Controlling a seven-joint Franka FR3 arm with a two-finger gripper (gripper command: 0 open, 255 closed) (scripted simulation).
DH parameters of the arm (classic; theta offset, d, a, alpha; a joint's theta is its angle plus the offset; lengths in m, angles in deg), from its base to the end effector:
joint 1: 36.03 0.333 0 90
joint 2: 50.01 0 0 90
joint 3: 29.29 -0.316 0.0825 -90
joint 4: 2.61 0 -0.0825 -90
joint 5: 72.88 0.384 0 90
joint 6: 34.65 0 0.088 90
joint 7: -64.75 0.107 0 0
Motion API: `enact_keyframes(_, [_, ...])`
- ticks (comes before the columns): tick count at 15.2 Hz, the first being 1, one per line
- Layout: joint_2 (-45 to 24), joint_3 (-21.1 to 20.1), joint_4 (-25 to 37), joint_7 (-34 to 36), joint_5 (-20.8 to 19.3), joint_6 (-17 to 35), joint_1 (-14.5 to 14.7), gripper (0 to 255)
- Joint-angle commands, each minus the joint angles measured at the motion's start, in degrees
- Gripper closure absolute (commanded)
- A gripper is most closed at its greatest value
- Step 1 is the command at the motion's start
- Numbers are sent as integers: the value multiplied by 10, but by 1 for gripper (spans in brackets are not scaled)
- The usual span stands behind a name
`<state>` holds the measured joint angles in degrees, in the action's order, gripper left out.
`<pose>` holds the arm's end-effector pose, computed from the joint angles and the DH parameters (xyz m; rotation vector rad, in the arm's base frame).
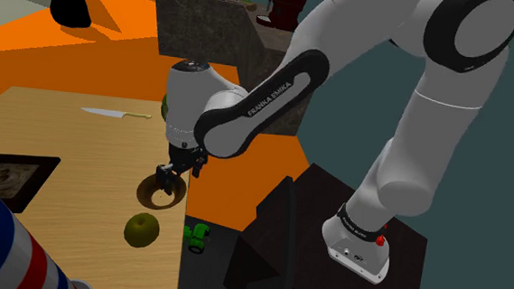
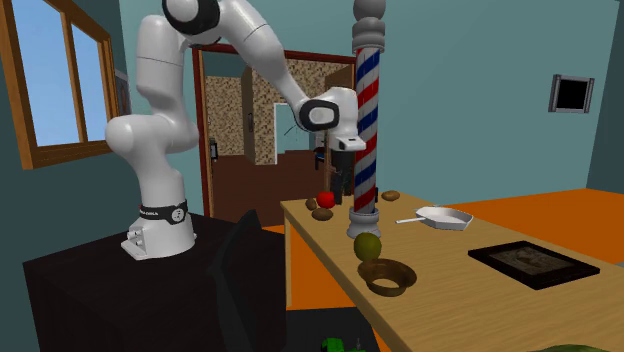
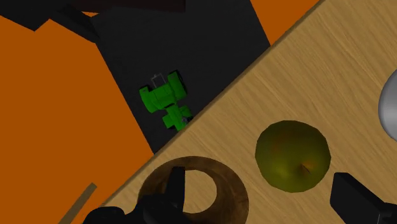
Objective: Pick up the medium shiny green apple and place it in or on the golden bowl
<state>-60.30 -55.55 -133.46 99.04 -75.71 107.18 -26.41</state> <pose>0.4316 0.3128 0.2858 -3.0828 -0.0902 0.0022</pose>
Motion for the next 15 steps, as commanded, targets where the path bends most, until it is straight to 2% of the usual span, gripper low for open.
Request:
enact_keyframes(1, [-51, 7, 34, 36, -36, 15, 17, 0])
enact_keyframes(5, [-141, 30, 112, 90, -86, 25, 61, 0])
enact_keyframes(10, [-243, 58, 219, 131, -122, 23, 114, 0])
enact_keyframes(15, [-275, 70, 228, 139, -134, 46, 125, 0])
